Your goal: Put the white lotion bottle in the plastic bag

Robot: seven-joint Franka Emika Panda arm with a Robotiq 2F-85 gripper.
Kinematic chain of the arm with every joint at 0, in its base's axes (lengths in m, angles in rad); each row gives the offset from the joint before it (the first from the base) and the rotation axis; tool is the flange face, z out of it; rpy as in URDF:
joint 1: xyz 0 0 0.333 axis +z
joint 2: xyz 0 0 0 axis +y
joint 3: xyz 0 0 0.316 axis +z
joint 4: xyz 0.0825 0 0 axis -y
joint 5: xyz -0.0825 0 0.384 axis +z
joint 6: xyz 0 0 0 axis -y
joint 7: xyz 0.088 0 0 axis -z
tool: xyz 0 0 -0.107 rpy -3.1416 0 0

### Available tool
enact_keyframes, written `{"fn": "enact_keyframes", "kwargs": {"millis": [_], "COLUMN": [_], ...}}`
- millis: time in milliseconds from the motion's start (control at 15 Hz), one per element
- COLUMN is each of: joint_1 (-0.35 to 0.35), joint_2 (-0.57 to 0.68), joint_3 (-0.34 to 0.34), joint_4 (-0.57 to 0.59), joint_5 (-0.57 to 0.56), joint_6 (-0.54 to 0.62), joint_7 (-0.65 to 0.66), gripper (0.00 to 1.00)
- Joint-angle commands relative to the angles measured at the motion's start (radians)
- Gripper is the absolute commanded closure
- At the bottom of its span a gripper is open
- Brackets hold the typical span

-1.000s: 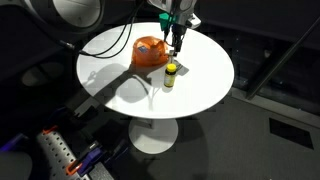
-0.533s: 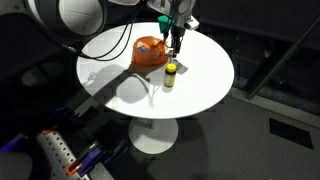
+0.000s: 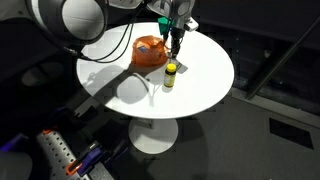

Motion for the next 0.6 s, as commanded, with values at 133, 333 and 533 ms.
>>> {"fn": "enact_keyframes", "kwargs": {"millis": [133, 333, 533], "joint_1": [0.011, 0.014, 0.020], "joint_2": [0.015, -0.002, -0.017], "joint_3": [-0.018, -0.025, -0.035], "joint_4": [0.060, 0.060, 0.056], "joint_5": [-0.014, -0.014, -0.016], "joint_6": [-0.004, -0.002, -0.002], "joint_7": [0.020, 0.018, 0.015], "gripper": [0.82, 0.95, 1.00]}}
